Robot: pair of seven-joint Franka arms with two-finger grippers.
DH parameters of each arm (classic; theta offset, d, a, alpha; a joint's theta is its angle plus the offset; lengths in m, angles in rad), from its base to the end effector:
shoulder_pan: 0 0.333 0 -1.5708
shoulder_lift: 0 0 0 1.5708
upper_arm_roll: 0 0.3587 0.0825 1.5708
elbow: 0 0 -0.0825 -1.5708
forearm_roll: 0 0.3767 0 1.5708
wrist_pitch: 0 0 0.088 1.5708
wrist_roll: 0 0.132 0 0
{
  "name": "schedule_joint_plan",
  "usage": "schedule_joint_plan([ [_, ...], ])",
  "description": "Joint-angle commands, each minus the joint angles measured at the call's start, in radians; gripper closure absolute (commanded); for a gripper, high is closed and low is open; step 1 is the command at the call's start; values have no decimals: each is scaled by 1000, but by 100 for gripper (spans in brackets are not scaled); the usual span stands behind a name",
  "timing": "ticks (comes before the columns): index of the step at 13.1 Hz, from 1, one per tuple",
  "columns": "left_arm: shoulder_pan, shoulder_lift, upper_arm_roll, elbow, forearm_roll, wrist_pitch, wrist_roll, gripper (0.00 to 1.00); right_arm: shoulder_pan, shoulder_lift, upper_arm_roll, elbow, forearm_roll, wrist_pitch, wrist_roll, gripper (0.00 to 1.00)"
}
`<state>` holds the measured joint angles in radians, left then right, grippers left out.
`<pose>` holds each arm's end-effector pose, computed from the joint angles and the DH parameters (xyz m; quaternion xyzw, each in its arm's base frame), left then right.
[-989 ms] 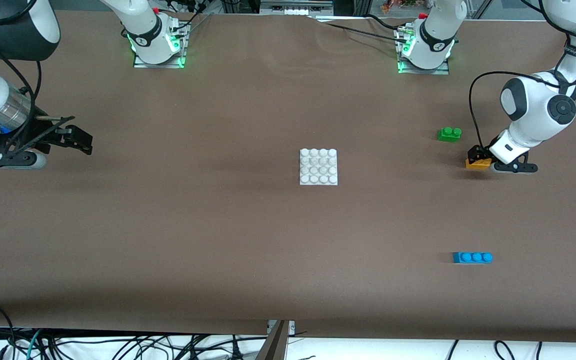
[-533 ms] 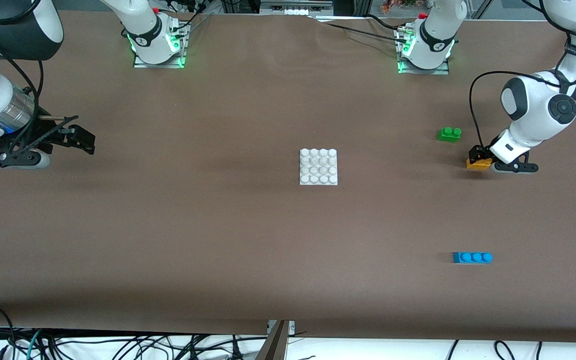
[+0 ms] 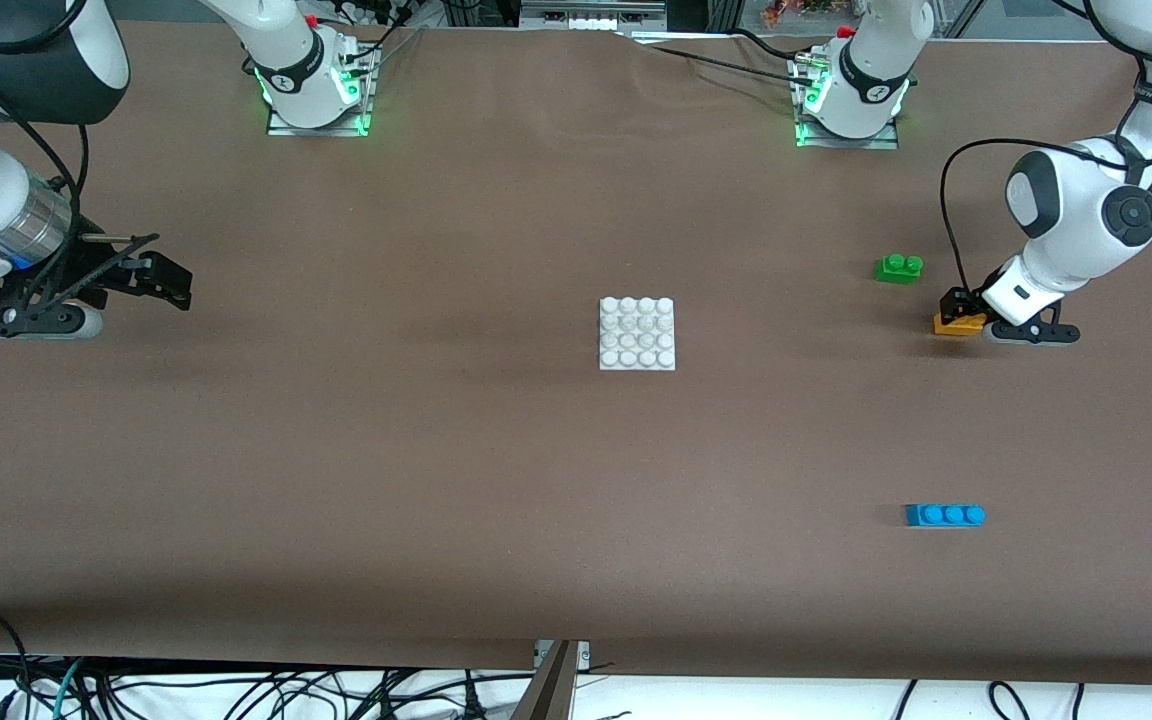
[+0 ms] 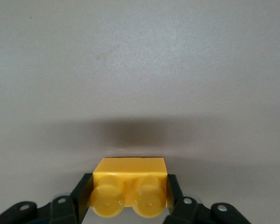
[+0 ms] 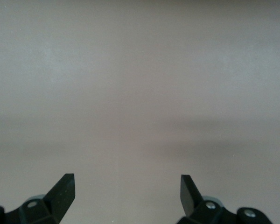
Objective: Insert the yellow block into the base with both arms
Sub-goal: 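Lift the yellow brick with the left gripper toward the base plate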
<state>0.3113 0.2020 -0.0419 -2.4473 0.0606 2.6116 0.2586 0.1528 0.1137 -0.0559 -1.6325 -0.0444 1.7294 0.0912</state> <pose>0.4692 0.1286 0.2397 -0.9996 0.0207 0.0208 0.0054 0.5913 0.0540 0.5623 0.9996 0.0067 -0.0059 0.0257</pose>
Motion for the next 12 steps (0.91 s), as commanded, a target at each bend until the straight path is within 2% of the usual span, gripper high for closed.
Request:
schedule_joint_plan([
  [1, 9, -75, -30, 46, -2, -140, -2, 69, 1, 7, -1, 19, -11, 1, -14, 0],
  [4, 9, -119, -70, 131, -7, -287, -25, 69, -2, 7, -1, 17, -11, 1, -16, 0],
  [7, 9, -122, -147, 343, -10, -581, -39, 71, -4, 7, -1, 17, -11, 1, -22, 0],
  [10, 6, -115, -251, 522, -35, -747, -77, 73, -4, 7, -1, 17, -11, 1, -22, 0],
  [12, 0, -104, -333, 592, -39, -794, -142, 73, -7, 7, -2, 17, -11, 1, -22, 0],
])
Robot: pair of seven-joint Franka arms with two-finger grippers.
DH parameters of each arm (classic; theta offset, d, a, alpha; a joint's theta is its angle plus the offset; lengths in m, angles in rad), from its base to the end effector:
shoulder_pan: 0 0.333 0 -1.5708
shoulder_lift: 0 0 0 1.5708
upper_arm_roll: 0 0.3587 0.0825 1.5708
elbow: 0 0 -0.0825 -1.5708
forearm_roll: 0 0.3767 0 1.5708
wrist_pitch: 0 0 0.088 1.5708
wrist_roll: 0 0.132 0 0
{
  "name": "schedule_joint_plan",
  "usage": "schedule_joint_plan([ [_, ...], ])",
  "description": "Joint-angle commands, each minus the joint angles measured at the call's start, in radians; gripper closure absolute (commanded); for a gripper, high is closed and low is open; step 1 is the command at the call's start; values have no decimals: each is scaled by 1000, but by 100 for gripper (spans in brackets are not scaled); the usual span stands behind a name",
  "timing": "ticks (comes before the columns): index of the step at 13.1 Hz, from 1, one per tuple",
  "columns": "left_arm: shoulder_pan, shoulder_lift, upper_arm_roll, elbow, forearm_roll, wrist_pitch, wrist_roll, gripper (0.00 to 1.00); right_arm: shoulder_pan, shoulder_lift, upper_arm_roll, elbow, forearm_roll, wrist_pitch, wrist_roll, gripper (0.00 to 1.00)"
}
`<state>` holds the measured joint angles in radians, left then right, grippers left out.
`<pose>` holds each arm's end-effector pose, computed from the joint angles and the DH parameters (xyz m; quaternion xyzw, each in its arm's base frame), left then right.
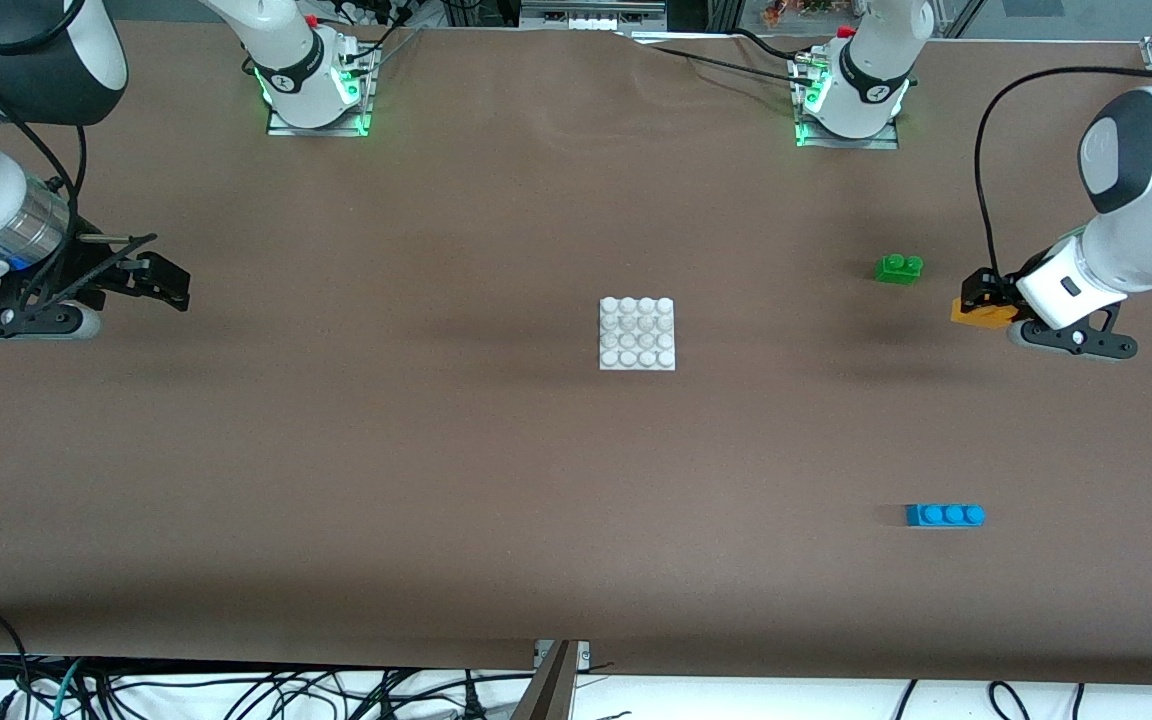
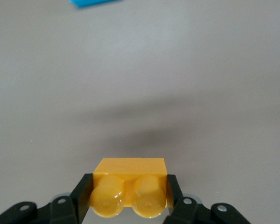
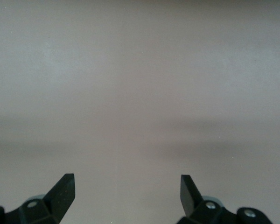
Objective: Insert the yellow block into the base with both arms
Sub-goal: 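Lift the yellow brick with the left gripper toward the base plate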
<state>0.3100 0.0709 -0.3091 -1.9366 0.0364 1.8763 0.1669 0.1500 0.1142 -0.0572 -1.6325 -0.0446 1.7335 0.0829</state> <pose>0.5535 0.0073 0.4598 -0.9939 0.0896 0.0641 0.0008 0.5922 0.0516 0.5624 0.9996 0.0089 -0.0043 0.0257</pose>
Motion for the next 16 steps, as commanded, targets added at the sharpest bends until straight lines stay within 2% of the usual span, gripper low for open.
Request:
schedule_joint_plan([
  [1, 0, 30, -126, 102, -16, -63, -94, 73, -6, 7, -1, 17, -11, -3, -14, 0],
  [4, -5, 61, -287, 131, -18, -63, -287, 73, -6, 7, -3, 17, -9, -3, -21, 0],
  [7, -17, 140, -390, 183, -13, -55, -421, 73, -6, 7, -3, 16, -9, -3, -45, 0],
  [10, -132, 257, -394, 275, 3, -55, -507, 73, -7, 9, -3, 17, -9, -2, -45, 0],
  [12, -214, 326, -387, 301, 40, -43, -562, 73, -7, 7, -3, 17, -3, -2, -45, 0],
  [15, -305, 426, -386, 311, 132, 67, -633, 73, -7, 9, -3, 17, 5, -2, -45, 0],
  [16, -324, 455, -386, 311, 134, 70, -645, 76, -9, 9, -3, 17, 5, -2, -45, 0],
])
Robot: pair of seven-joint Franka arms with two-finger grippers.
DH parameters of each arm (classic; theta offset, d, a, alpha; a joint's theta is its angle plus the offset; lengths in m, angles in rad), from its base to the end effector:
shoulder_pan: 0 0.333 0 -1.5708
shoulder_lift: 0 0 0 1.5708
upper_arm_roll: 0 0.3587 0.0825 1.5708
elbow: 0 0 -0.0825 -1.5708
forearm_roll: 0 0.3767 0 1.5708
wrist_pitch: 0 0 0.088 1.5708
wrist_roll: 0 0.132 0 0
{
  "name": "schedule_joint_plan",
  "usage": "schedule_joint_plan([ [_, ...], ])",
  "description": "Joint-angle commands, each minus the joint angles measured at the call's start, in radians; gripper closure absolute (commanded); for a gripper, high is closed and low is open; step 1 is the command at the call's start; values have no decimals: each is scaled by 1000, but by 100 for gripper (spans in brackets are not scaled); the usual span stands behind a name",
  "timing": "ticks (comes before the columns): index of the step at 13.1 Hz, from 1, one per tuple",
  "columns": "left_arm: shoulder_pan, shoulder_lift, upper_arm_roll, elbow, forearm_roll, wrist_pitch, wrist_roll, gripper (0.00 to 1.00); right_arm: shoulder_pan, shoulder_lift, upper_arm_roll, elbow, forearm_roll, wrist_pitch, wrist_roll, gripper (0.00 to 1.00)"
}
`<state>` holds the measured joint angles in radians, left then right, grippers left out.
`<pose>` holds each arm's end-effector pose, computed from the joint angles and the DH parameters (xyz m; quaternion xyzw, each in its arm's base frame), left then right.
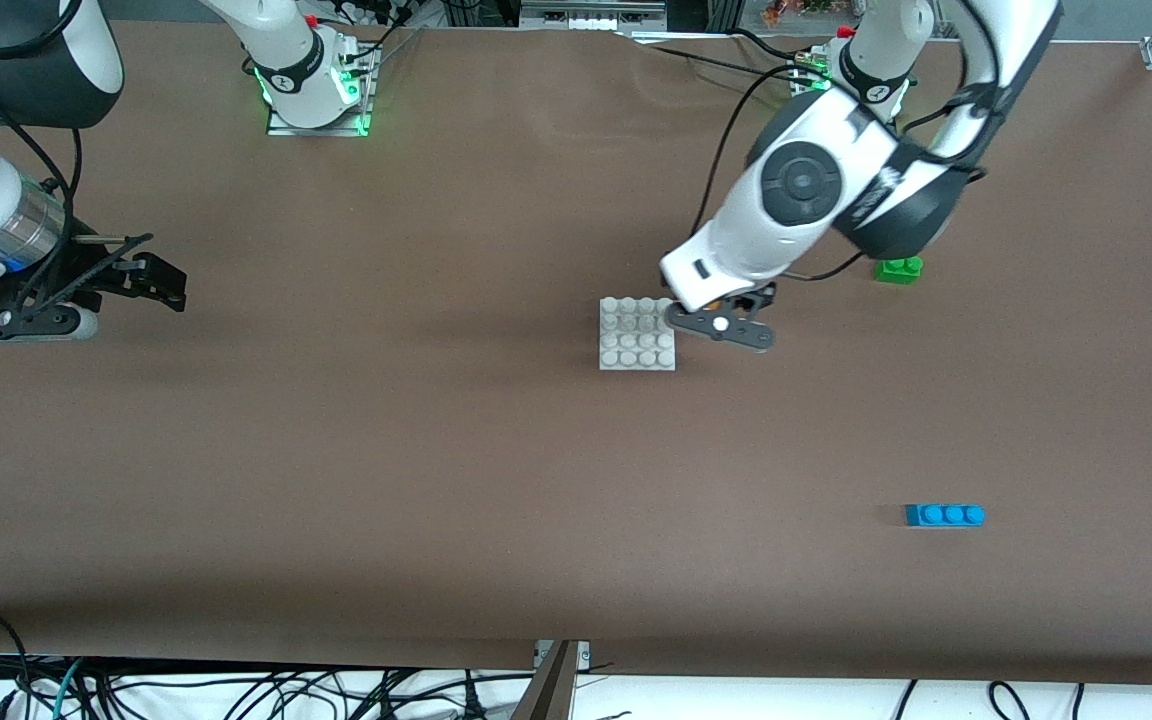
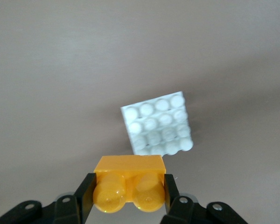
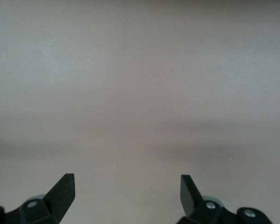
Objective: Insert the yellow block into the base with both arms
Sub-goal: 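Lift the yellow brick with the left gripper toward the base plate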
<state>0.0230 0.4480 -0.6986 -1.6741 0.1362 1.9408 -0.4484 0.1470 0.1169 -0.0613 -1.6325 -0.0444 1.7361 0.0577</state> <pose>0.5489 -0.3545 0.4045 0.9888 -0.1207 -0.0733 0.0478 0.5934 0.0477 0.5610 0.9995 0.0180 -0.0047 0.0258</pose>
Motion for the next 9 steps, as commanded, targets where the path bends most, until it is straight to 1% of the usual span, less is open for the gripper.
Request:
schedule_joint_plan([
  [1, -47, 102, 4, 48, 33, 10, -45, 79, -4, 7, 2, 17, 6, 0, -19, 0],
  [3, -63, 155, 22, 48, 37, 71, -134, 79, -3, 12, 2, 17, 6, 2, -19, 0],
  [5, -72, 175, 33, 48, 92, 98, -168, 79, -3, 12, 2, 17, 6, 2, -19, 0],
  [6, -93, 199, 34, 47, 106, 99, -185, 79, -3, 12, 2, 19, 6, 2, -19, 0],
  [7, -116, 234, 42, 48, 141, 106, -220, 81, -3, 12, 2, 19, 6, 2, -19, 0],
  [9, -144, 262, 42, 47, 200, 155, -318, 83, -4, 12, 2, 17, 6, 2, -19, 0],
])
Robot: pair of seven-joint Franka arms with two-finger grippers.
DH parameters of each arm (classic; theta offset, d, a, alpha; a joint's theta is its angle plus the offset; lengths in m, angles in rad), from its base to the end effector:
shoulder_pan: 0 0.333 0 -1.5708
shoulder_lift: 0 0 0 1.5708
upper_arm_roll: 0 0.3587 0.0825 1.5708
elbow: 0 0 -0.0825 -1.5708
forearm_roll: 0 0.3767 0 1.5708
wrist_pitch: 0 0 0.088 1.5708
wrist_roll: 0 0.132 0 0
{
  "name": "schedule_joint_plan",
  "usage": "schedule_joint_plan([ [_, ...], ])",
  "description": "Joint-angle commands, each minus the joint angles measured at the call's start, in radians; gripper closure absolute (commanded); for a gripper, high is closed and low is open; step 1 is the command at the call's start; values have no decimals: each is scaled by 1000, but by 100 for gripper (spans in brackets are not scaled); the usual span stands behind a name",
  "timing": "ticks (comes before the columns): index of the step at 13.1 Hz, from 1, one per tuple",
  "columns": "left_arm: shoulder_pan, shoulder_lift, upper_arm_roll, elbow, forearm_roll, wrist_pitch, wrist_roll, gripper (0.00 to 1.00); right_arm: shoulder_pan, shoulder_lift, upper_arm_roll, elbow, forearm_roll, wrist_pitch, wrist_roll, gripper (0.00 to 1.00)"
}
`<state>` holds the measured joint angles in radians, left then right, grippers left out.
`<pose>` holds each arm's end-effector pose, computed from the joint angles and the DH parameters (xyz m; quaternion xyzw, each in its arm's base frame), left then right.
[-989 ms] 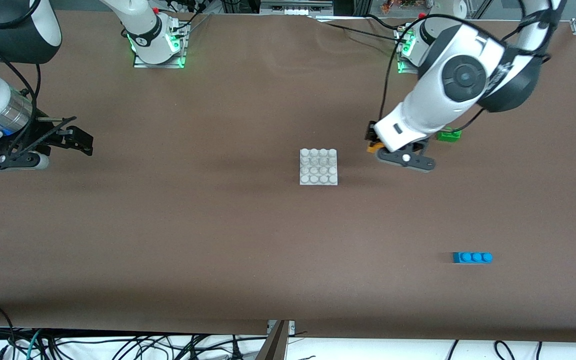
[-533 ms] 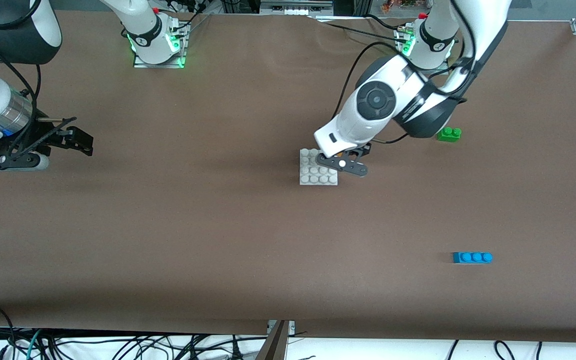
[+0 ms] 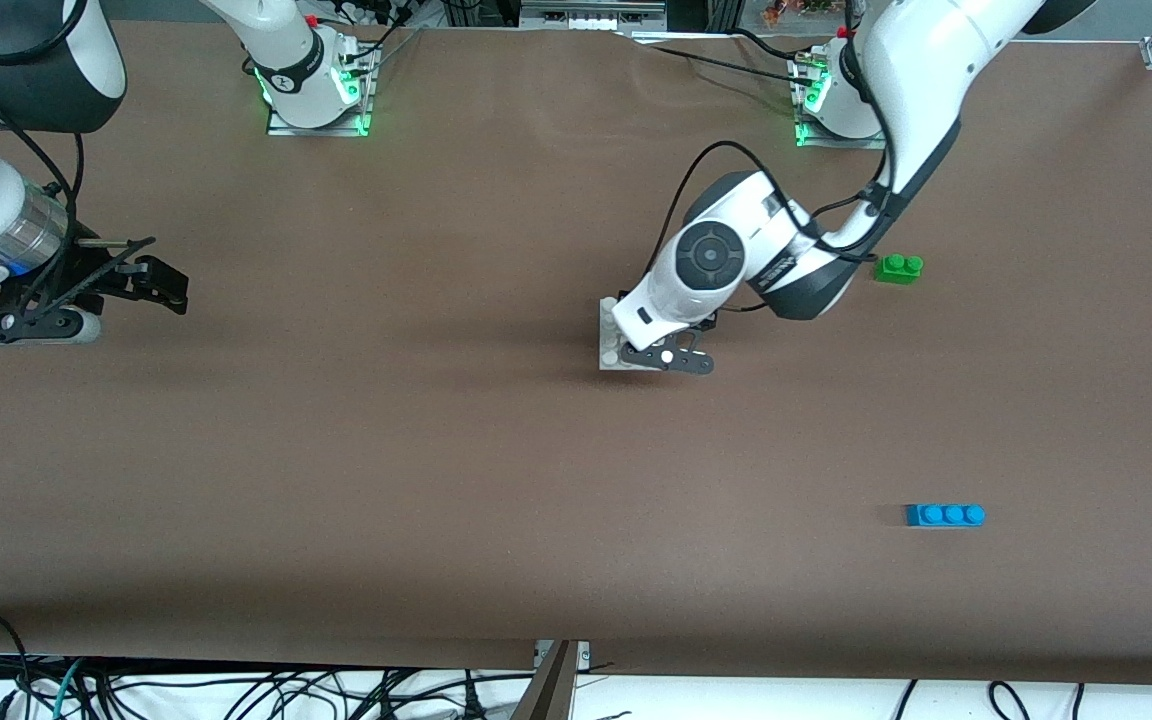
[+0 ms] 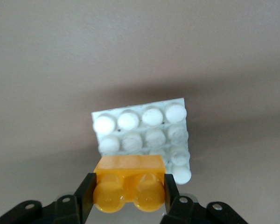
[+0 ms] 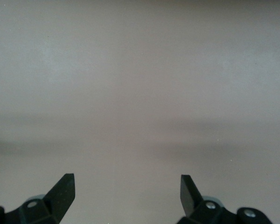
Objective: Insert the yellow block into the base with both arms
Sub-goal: 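Press the yellow brick onto the base plate studs with the left gripper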
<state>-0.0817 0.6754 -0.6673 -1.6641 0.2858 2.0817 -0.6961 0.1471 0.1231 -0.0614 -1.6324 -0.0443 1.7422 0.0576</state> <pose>0.5488 -0.4012 0.2833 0.9937 -0.0596 -0.0911 0.0281 0.5956 0.0480 0.5579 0.9995 0.0182 -0.0047 0.0260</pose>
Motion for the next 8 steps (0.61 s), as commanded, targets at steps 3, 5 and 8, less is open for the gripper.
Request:
schedule_joint_plan([
  [3, -41, 44, 12, 29, 58, 15, -80, 84, -4, 6, 2, 17, 6, -4, -19, 0],
  [5, -47, 46, 12, 27, 64, 15, -82, 84, -4, 6, 0, 17, 6, -4, -19, 0],
  [8, -49, 46, 12, 17, 65, 15, -97, 84, -3, 6, 2, 17, 6, -4, -19, 0],
])
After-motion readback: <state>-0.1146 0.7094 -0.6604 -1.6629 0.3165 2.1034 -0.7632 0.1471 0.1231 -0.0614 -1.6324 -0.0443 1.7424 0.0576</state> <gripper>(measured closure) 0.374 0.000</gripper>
